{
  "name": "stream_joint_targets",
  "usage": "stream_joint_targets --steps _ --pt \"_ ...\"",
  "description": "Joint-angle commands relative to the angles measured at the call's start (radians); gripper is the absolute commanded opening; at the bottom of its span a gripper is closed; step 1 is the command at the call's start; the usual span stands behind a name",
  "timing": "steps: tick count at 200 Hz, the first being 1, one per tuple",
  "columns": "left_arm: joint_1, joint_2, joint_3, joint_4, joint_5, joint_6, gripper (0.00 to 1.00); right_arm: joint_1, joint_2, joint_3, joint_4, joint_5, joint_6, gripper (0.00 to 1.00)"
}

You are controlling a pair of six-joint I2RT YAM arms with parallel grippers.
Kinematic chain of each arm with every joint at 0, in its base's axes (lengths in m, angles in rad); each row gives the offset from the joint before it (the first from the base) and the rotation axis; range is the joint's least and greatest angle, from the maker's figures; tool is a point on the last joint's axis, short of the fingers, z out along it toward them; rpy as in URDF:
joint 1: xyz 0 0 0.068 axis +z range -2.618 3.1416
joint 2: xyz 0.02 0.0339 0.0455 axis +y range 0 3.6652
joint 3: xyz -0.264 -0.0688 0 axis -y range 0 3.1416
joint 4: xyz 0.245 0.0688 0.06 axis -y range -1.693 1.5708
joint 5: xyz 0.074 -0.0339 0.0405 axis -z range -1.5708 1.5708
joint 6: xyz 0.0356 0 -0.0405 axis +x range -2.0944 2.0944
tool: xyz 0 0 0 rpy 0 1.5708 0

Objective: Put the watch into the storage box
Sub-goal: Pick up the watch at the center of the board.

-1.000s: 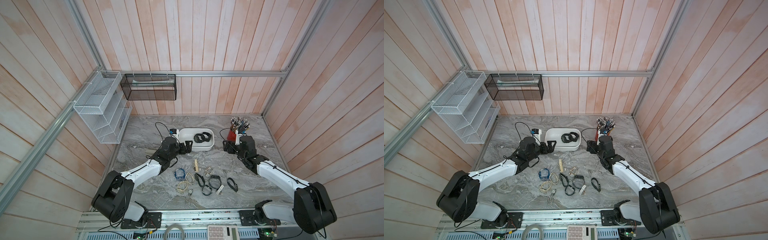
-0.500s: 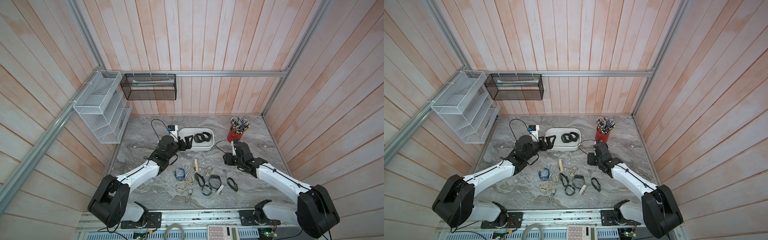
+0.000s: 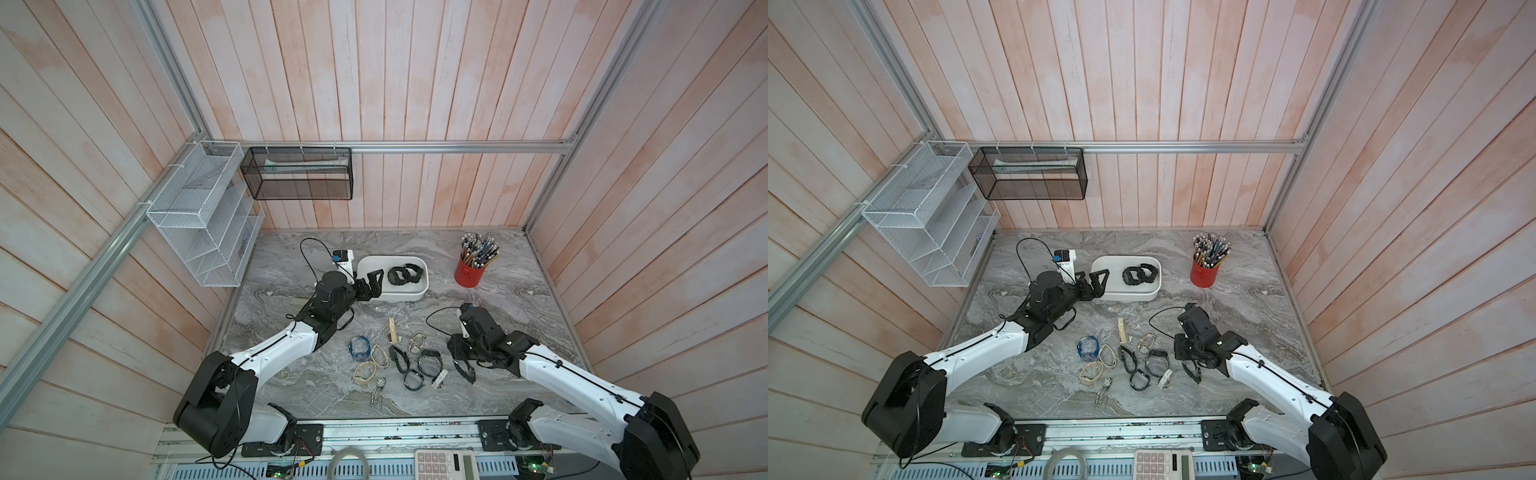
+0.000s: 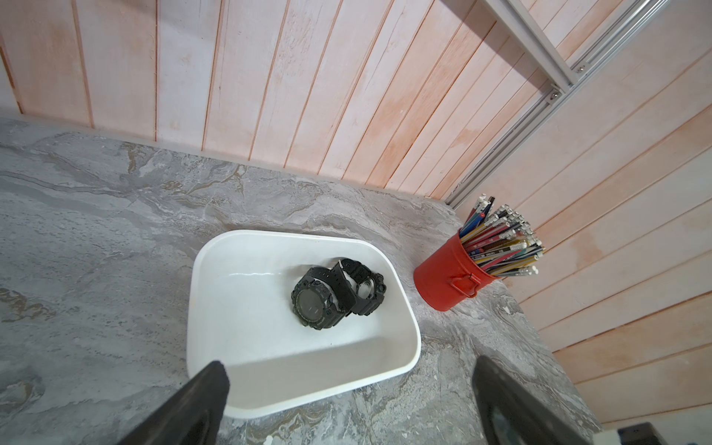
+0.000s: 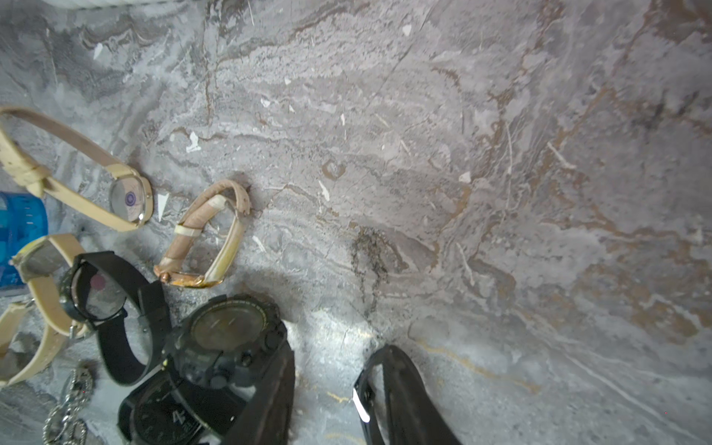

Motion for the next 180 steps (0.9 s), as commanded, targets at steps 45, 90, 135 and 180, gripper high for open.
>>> stream_joint_targets --steps 45,90,135,180 --pt "0.001 -0.040 -0.036 -0.014 -0.045 0.027 1.00 0.062 0.012 0.012 -0.120 0.036 0.105 0.38" --pt "0.002 -0.035 -0.040 -0.009 -0.051 0.025 1.00 0.081 0.029 -0.004 -0.109 0.047 0.128 0.34" --pt "0.003 -0.049 -0.060 0.000 -0.056 0.014 1.00 0.092 0.068 -0.043 -0.053 0.061 0.153 0.31" --pt "0.002 -0.058 -0.069 0.004 -0.069 0.009 1.00 0.105 0.118 -0.047 -0.015 0.104 0.158 0.25"
